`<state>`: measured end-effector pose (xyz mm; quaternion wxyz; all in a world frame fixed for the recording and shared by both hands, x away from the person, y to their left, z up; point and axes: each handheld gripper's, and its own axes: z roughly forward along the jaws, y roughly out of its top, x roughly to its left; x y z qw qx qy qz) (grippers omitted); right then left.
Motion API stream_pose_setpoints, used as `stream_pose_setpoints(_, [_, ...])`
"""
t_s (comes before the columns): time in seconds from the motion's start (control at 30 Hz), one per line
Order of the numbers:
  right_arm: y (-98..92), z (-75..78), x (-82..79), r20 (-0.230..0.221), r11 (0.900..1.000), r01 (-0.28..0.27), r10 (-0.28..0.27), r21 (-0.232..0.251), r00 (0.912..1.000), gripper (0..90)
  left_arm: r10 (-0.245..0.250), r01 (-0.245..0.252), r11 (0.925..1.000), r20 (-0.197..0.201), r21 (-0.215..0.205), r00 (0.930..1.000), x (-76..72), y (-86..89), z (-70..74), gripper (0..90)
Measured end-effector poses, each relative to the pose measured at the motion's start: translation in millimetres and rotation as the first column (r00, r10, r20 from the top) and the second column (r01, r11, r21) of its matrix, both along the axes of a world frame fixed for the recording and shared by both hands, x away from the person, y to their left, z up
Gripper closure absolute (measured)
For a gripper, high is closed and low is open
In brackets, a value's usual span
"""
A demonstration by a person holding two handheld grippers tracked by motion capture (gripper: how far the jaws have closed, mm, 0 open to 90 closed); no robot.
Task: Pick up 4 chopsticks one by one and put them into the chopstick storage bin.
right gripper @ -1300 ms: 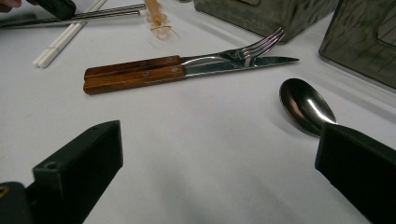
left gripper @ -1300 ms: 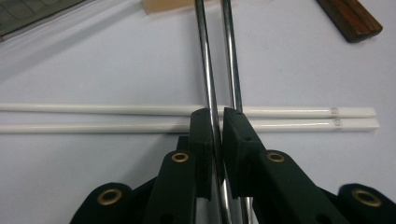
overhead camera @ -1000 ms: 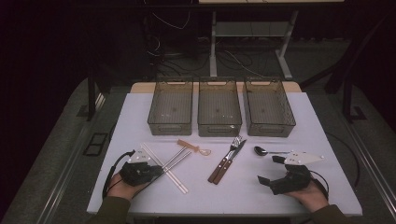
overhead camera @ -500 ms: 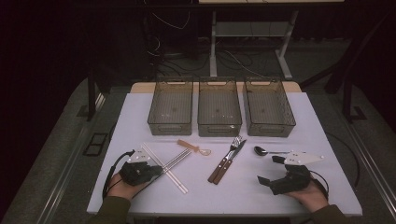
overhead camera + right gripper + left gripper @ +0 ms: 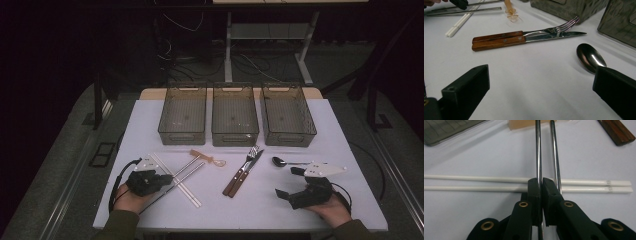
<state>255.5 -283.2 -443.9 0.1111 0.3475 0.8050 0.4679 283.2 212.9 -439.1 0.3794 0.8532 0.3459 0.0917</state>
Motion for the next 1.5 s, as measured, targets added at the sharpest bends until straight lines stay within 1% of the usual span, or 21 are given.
stream_pose_setpoints(0.17, [0.0,-0.1,0.0,-0.001,1.0,0.0,0.0,-0.001,1.0,1.0,-0.004,0.004,0.9999,0.008,-0.011,1.0,-0.5,-2.0,4.1,85.1])
stream_pose_setpoints(0.2, [-0.1,-0.1,0.0,-0.001,1.0,0.001,-0.001,-0.002,1.0,1.1,0.001,0.0,0.9997,0.01,-0.024,1.0,-0.8,-3.0,5.3,85.1])
stream_pose_setpoints(0.23, [-0.2,-0.3,0.3,-0.004,1.0,0.001,-0.001,-0.001,1.0,1.1,-0.004,0.004,0.9999,0.014,-0.016,0.9999,-0.6,-2.8,6.8,85.1])
stream_pose_setpoints(0.37, [-0.3,-0.6,0.7,-0.006,1.0,0.003,-0.003,-0.003,1.0,1.1,0.003,-0.002,0.9987,0.019,-0.051,0.9998,-0.4,-3.4,9.9,85.1])
stream_pose_setpoints(0.47, [-0.5,-0.4,0.5,-0.005,1.0,0.001,-0.001,-0.002,1.0,1.1,0.005,-0.004,0.9978,0.014,-0.066,0.9999,-0.5,-4.0,11.5,85.1])
stream_pose_setpoints(0.67, [-0.8,-0.2,0.1,-0.001,1.0,0.001,-0.001,0.001,1.0,1.1,0.006,-0.005,0.997,0.017,-0.077,0.9998,-1.2,-7.5,14.6,85.1])
stream_pose_setpoints(0.77, [-1.2,0.4,-0.1,-0.003,1.0,0.0,0.0,0.003,1.0,1.1,0.007,-0.006,0.9967,0.016,-0.081,0.9998,0.4,-8.4,15.2,85.1])
stream_pose_setpoints(0.83, [-0.8,0.3,-0.1,-0.006,1.0,0.001,-0.001,0.003,1.0,1.1,0.013,-0.011,0.9954,0.015,-0.095,0.9998,1.7,-9.0,15.6,85.1])
stream_pose_setpoints(0.97, [-0.1,0.9,-1.3,-0.002,1.0,-0.007,0.007,-0.003,1.0,1.1,0.04,-0.039,0.9937,0.009,-0.105,0.9992,4.3,-11.3,17.7,85.1])
stream_pose_setpoints(1.0, [-0.3,0.9,-1.4,0.001,1.0,-0.008,0.008,-0.001,1.0,1.1,0.034,-0.033,0.9931,0.011,-0.113,0.9993,5.2,-12.1,18.9,85.1])
stream_pose_setpoints(1.1, [-0.3,0.8,-1.3,-0.002,1.0,-0.007,0.007,-0.003,1.0,1.1,0.04,-0.038,0.9927,0.017,-0.114,0.999,6.4,-13.6,21.5,85.0])
stream_pose_setpoints(1.13, [-0.2,0.7,-1.2,-0.002,1.0,-0.007,0.007,-0.003,1.0,1.1,0.047,-0.045,0.9924,0.014,-0.115,0.9988,6.9,-14.5,22.1,85.0])
stream_pose_setpoints(1.27, [-0.1,0.4,-0.9,-0.004,1.0,-0.002,0.002,-0.004,1.0,1.1,0.039,-0.036,0.9928,0.024,-0.114,0.9989,10.2,-18.0,26.0,85.0])
stream_pose_setpoints(1.43, [-0.6,-0.4,0.5,0.0,1.0,0.002,-0.002,-0.005,1.0,1.1,0.03,-0.024,0.9896,0.042,-0.142,0.9987,14.0,-19.7,31.7,85.0])
stream_pose_setpoints(1.5, [-0.7,-1.0,2.3,0.008,1.0,-0.008,0.008,-0.009,0.9999,1.1,0.031,-0.024,0.9894,0.047,-0.143,0.9984,16.2,-19.6,33.6,85.1])
